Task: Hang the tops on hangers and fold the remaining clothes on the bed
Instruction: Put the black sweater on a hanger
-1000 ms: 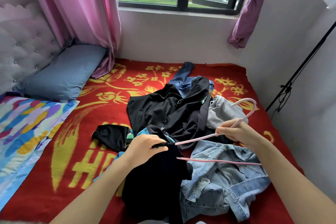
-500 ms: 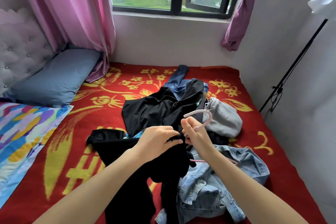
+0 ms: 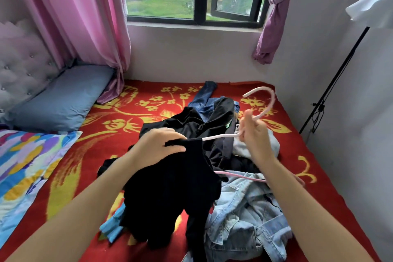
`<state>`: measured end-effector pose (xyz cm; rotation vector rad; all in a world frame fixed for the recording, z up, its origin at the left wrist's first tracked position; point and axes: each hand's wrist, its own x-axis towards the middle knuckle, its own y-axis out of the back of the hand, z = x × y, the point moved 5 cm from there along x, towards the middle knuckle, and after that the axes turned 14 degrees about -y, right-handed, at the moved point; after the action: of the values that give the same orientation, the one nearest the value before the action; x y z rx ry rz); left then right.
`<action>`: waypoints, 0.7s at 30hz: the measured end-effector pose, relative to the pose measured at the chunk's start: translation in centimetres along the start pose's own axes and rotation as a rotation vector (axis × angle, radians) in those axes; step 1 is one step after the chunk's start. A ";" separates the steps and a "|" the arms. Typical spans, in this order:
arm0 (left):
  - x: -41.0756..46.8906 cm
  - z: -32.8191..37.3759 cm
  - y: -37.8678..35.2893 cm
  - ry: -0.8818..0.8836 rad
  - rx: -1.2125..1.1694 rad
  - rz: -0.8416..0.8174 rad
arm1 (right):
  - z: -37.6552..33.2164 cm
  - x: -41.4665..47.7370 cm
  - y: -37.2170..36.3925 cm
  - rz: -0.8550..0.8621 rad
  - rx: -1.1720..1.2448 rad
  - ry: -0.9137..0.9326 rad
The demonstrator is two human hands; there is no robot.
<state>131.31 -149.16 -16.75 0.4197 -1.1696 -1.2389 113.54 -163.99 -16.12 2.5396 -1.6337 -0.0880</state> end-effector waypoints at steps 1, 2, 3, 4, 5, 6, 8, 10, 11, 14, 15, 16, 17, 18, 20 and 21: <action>-0.3 -0.4 0.8 -0.008 0.063 0.002 | -0.2 0.4 1.2 0.037 0.025 -0.007; -0.8 -1.1 1.7 0.005 0.118 0.020 | -0.3 0.6 2.1 0.063 0.053 -0.021; -1.3 -1.8 2.4 0.035 0.130 0.047 | -0.1 0.7 2.9 0.085 0.085 -0.050; -1.9 -2.6 2.9 0.095 0.088 0.077 | 0.4 0.6 3.3 0.098 0.125 -0.094; -2.4 -2.8 3.1 0.165 -0.010 0.105 | 1.0 0.6 3.5 0.108 0.177 -0.144; -3.0 -3.2 2.7 0.223 -0.095 0.141 | 1.8 0.6 3.5 0.117 0.237 -0.200; -4.9 -3.5 1.3 0.352 -0.097 0.261 | 3.4 0.7 3.6 0.148 0.320 -0.316; -7.8 -3.3 -0.5 0.492 0.126 0.392 | 4.3 1.0 3.6 0.167 0.377 -0.391; -8.8 -2.9 -1.9 0.518 0.204 0.360 | 4.4 1.1 3.6 0.164 0.407 -0.415; -8.8 -2.8 -5.2 0.591 -0.018 0.340 | 3.9 1.7 3.1 0.131 0.469 -0.418; -8.1 -3.2 -5.5 0.644 -0.141 0.426 | 3.6 1.9 3.0 0.126 0.471 -0.404; -7.4 -3.6 -5.3 0.661 -0.251 0.520 | 3.4 2.2 3.0 0.133 0.464 -0.391; -6.7 -3.8 -4.6 0.639 -0.309 0.578 | 3.4 2.5 3.3 0.148 0.452 -0.382; -6.2 -4.0 -3.6 0.607 -0.360 0.608 | 3.4 2.8 3.7 0.168 0.453 -0.377; -6.1 -4.2 -1.0 0.588 -0.456 0.566 | 4.0 3.6 5.2 0.211 0.487 -0.372; -6.2 -4.0 0.8 0.585 -0.484 0.552 | 4.3 3.9 6.1 0.234 0.499 -0.364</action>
<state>135.84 -144.75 -20.55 0.0661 -0.4124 -0.7902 109.16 -170.36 -19.55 2.7741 -2.3373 -0.1429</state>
